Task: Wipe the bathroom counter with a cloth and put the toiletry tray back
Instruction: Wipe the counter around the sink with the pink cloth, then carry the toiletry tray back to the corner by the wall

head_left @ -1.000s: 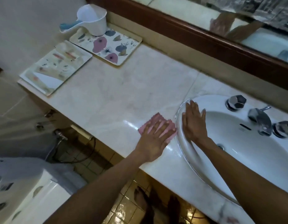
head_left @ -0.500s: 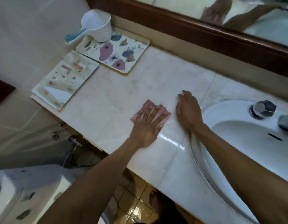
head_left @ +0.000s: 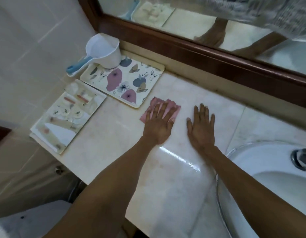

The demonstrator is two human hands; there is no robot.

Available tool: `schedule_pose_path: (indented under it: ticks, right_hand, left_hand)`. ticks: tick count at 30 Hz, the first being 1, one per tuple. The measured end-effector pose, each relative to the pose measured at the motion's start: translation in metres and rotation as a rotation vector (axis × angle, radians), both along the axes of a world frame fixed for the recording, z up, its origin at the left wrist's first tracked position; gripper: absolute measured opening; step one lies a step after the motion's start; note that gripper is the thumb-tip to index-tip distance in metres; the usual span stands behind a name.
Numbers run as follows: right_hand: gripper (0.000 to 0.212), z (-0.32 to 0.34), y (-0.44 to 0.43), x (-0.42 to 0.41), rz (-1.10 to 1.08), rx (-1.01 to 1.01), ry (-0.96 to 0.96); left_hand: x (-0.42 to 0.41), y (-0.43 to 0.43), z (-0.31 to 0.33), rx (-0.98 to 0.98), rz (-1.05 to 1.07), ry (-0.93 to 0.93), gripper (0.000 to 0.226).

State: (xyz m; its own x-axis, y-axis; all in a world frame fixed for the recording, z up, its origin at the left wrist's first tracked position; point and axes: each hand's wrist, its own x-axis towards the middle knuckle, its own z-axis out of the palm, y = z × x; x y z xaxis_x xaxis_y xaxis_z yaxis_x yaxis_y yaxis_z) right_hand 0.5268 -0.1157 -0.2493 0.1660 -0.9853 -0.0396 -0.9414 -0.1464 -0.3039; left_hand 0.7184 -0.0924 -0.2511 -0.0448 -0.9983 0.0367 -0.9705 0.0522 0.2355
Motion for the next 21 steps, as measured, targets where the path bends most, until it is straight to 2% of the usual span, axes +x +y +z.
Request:
schedule_pose_path:
  ticks: [6, 9, 11, 14, 17, 21]
  right_hand:
    - [0.060, 0.006, 0.005, 0.007, -0.046, 0.030, -0.040]
    - [0.059, 0.020, 0.002, 0.021, -0.125, 0.083, -0.144]
    - [0.053, 0.036, -0.001, 0.033, -0.190, 0.074, -0.287]
    - [0.039, 0.068, -0.006, 0.066, -0.217, -0.012, -0.467]
    - [0.031, 0.095, -0.018, 0.115, -0.192, -0.013, -0.526]
    - [0.023, 0.117, -0.029, 0.198, -0.023, -0.008, -0.538]
  left_hand:
    - [0.002, -0.006, 0.005, 0.075, -0.040, 0.033, 0.055]
    - [0.014, -0.010, 0.023, 0.218, -0.089, 0.157, 0.058]
    - [0.028, -0.006, 0.048, 0.267, -0.111, 0.312, 0.059]
    - [0.068, 0.017, 0.086, 0.120, 0.008, 0.447, 0.050]
    - [0.118, 0.044, 0.114, -0.056, 0.164, 0.461, 0.039]
    - [0.201, 0.080, 0.127, -0.144, 0.432, 0.441, 0.031]
